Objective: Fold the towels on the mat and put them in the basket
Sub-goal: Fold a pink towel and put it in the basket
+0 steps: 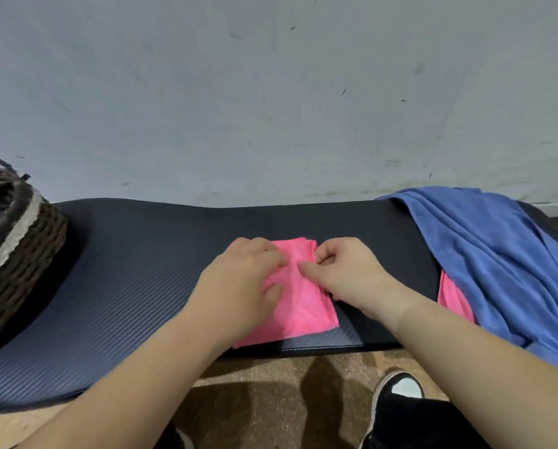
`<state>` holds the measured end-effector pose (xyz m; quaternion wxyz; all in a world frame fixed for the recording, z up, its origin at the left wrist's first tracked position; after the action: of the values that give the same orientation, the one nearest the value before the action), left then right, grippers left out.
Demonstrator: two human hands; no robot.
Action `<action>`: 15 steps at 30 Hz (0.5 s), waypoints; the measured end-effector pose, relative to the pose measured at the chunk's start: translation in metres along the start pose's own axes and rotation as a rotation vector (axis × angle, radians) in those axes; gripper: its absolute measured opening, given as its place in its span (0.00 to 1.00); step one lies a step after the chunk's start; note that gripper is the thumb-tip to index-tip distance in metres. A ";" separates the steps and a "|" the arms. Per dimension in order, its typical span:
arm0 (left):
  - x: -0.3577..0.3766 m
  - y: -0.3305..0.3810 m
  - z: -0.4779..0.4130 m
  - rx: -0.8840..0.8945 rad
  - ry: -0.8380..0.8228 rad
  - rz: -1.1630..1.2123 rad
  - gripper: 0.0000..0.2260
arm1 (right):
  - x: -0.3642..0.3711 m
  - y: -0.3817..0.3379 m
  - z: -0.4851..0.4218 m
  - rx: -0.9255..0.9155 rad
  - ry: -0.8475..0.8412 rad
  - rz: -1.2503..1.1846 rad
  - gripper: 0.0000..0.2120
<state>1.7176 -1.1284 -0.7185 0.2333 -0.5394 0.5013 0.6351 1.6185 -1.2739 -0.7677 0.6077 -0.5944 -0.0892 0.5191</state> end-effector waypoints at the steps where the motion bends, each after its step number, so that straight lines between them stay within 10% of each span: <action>1: 0.004 -0.003 0.004 0.011 -0.055 -0.048 0.21 | 0.000 0.002 -0.002 0.000 0.014 0.030 0.17; 11: 0.049 -0.024 0.021 0.003 -0.353 -0.232 0.36 | -0.010 -0.045 0.013 -0.366 0.117 0.354 0.12; 15: 0.029 -0.022 0.021 -0.004 -0.262 0.018 0.32 | 0.019 -0.032 0.024 -0.408 -0.270 0.523 0.37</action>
<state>1.7171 -1.1080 -0.7556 0.2900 -0.4476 0.4704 0.7031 1.6262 -1.2369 -0.7439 0.3056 -0.6324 -0.1153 0.7025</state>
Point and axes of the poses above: each hand's wrist, its own z-axis away from the middle knuckle, its own x-axis out of the palm, y = z × x, the point moved 7 cm from there along -z, towards the middle knuckle, and after that the axes turned 3 degrees about -x, right-handed, at the moved point
